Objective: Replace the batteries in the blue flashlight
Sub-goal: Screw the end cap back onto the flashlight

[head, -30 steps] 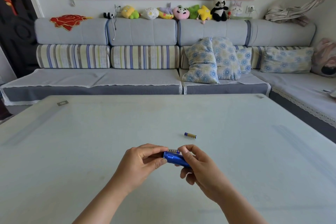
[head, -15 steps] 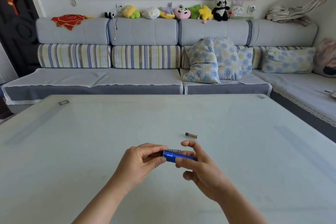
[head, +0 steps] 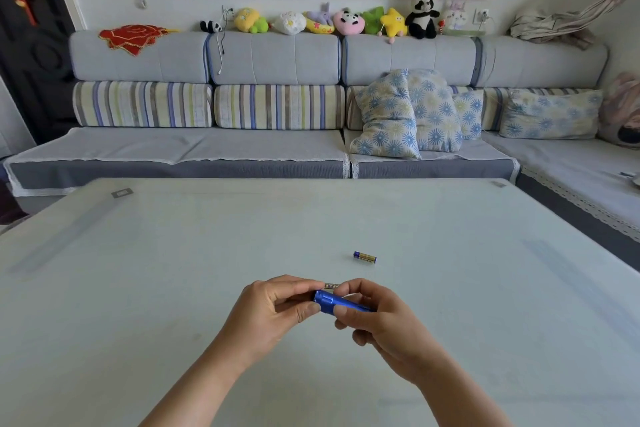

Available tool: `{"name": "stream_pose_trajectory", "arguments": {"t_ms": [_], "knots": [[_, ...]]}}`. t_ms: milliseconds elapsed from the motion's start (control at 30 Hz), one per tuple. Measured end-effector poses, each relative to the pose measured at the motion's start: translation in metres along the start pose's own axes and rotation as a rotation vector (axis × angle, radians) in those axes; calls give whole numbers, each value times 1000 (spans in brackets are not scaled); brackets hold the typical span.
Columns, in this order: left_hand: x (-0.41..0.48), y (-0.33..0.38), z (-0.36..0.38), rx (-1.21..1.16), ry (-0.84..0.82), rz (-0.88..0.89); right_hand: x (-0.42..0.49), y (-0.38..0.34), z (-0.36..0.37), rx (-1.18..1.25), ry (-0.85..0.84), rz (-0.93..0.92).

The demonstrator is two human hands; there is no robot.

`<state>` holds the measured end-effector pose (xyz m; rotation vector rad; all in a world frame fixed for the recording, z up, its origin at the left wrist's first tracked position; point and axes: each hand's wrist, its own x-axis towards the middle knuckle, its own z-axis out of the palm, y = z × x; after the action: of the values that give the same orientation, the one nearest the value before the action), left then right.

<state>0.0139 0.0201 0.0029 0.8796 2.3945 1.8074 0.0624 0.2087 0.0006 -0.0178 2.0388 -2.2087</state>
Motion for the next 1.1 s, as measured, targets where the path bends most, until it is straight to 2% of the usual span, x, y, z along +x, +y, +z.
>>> {"name": "stream_pose_trajectory", "arguments": {"t_ms": [200, 333, 567, 800, 1100], "knots": [[2, 1, -3, 28, -21, 12, 0, 2, 1, 31, 18, 34], [1, 0, 0, -42, 33, -9, 0, 1, 2, -16, 9, 24], [4, -4, 9, -130, 129, -202, 7, 6, 7, -91, 16, -15], [6, -11, 16, 19, 176, -238, 20, 17, 13, -285, 96, -41], [9, -20, 19, 62, 191, -277, 37, 32, 18, -364, 153, -64]]}}
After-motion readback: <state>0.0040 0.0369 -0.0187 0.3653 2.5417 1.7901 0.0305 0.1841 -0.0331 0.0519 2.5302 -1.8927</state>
